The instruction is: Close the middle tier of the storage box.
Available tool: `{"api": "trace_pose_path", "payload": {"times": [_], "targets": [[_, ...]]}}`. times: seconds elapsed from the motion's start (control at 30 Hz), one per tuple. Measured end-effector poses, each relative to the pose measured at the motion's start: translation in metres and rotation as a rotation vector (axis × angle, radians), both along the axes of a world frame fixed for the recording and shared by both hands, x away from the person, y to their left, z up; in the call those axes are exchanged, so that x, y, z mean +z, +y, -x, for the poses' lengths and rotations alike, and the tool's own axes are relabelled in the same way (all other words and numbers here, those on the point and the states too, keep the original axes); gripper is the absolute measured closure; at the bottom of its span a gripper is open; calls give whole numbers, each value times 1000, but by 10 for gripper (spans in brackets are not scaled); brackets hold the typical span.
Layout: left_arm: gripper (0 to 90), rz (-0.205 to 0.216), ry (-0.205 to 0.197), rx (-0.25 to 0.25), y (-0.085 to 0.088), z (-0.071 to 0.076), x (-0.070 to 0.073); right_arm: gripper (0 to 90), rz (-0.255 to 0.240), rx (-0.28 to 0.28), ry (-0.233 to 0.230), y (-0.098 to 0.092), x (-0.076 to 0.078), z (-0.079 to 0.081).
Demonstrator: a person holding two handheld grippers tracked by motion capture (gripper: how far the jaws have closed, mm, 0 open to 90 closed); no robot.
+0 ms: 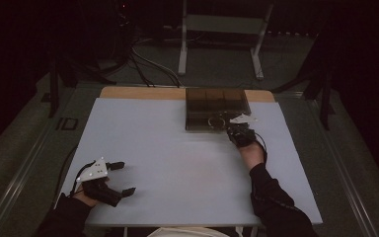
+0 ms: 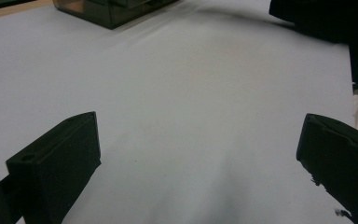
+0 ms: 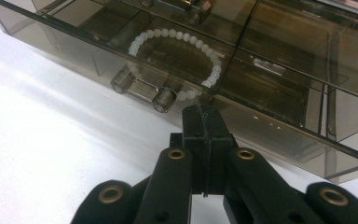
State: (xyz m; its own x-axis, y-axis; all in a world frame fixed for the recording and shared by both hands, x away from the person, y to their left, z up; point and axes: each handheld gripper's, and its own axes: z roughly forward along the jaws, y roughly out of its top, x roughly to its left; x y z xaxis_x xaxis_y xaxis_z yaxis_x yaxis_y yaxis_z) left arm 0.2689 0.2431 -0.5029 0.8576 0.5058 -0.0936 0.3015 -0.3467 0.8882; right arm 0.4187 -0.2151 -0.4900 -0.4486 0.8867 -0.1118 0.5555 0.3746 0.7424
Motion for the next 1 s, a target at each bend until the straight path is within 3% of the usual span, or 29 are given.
{"api": "trace_pose_path", "payload": {"times": [1.0], "targets": [[10,-5,-1,-2,0,0,0,898,-3,-29,-2,0,-1,-11]]}}
